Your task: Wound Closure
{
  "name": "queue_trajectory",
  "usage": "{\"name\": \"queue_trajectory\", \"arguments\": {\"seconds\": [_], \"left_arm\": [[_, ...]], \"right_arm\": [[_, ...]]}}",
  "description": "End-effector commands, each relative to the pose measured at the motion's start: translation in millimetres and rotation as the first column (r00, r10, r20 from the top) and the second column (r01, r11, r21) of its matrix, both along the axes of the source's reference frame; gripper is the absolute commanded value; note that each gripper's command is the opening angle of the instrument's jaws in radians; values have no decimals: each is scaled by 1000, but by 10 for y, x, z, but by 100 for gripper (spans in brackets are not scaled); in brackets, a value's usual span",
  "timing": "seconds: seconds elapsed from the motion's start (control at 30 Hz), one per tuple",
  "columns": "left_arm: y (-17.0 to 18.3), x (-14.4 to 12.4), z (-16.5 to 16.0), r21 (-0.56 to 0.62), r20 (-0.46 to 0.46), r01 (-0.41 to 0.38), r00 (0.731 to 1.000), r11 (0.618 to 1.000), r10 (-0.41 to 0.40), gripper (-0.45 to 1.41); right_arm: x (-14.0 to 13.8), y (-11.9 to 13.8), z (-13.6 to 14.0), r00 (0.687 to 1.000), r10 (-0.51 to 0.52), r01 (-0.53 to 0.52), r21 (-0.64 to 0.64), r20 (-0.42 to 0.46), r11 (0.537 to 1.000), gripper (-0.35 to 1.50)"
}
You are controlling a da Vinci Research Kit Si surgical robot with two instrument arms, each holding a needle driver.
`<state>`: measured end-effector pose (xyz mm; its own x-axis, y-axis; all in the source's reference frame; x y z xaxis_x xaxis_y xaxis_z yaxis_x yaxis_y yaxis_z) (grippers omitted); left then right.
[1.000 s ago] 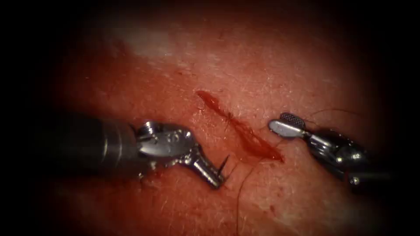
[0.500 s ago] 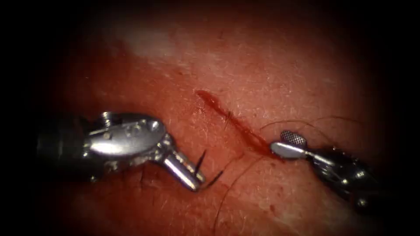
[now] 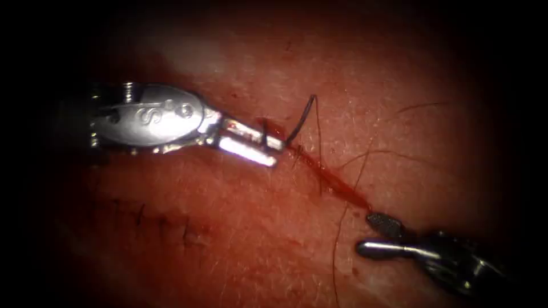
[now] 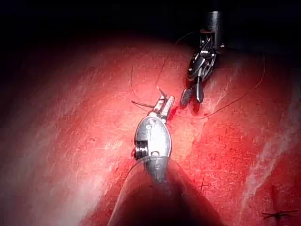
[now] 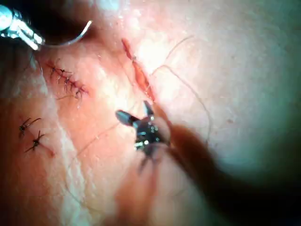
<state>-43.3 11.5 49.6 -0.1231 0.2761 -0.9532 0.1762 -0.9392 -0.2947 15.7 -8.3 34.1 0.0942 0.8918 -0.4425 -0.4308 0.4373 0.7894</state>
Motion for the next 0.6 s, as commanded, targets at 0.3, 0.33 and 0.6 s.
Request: {"name": "queue_trajectory", "arguments": {"seconds": [0.3,0.33,0.6], "left_arm": [[-22,0,-16,5,43,-64,997,998,64,-45],[-22,0,-16,5,43,-64,997,998,64,-45],[-33,-1,-28,7,48,-118,992,993,118,-45]], "right_arm": [[44,32,-31,975,-82,147,-317,209,937,113],[44,32,-31,975,-82,147,-317,209,937,113],[84,44,-25,969,-105,184,-372,224,910,74]]}}
